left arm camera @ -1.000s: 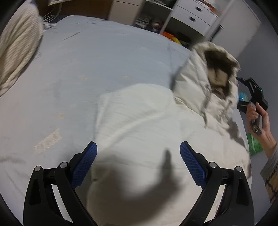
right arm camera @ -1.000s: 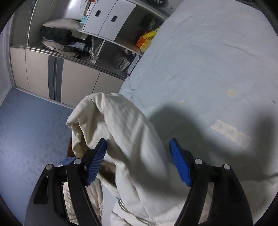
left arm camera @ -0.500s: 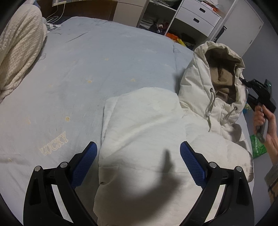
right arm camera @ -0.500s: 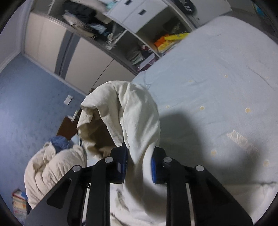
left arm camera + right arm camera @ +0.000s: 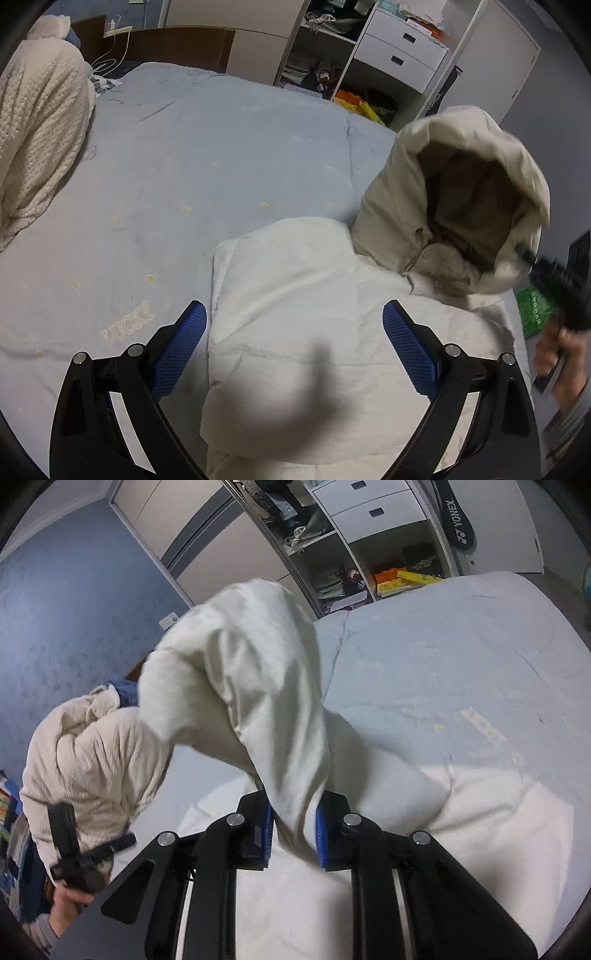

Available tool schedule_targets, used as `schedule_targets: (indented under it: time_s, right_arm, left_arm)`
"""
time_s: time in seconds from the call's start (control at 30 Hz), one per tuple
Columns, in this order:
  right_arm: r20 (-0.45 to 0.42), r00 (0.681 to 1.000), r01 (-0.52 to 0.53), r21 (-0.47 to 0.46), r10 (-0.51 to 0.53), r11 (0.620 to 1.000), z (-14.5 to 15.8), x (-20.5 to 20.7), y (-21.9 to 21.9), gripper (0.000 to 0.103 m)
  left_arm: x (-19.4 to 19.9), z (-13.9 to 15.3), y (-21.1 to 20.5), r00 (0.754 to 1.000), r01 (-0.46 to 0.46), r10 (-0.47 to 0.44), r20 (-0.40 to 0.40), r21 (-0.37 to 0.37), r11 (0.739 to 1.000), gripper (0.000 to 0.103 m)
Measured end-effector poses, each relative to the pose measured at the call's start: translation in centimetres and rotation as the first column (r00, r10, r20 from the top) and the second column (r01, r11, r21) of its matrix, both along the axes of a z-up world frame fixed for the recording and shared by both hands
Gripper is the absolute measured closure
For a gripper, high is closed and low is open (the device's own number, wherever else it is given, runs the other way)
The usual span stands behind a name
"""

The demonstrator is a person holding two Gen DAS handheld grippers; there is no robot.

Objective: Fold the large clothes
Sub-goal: 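Fold the held hem up toward the hood with the right tool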

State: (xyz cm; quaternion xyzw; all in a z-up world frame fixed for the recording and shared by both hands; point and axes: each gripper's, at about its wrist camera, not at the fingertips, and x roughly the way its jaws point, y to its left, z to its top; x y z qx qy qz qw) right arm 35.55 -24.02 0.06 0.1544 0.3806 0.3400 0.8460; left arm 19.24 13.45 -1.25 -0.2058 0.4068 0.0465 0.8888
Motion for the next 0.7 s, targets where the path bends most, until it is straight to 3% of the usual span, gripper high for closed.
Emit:
schedule_targets:
  time_s: [0.2,0.3,0.53,0.7]
  right_arm:
    - [0.01,1.0,-0.001,-0.064,0.002,0.998,-2.2,-3.5,-0.7,0.088]
    - [0.024,1.0,-0.01,-0.12,0.013,0.993,-3.5,-5.2,-0.8,0.088]
    - [0.062,0.997,-0.03,-0.237,0.046,0.971,-6.0,-7.9,-0.9,0.088]
    - [0.097,0.993,-0.038,-0.3,0.07,0.953,-6.7,-8.8,-0.8,0.088]
  left_arm:
    - [-0.7,2.0,-0.4,0.997,0.013,-0.009,0.073,-0.056,0.998,0.009]
    - [-1.0,3.3,-0.9,0.989,0.041,-0.026,0.148,-0.103,0.994,0.008]
    - [-0.9,4.9,-2.4,0.955,0.156,-0.086,0.283,-0.237,0.959,0.007]
    - [0.2,5.0,-4.9,0.945,0.224,-0.157,0.288,-0.216,0.95,0.007]
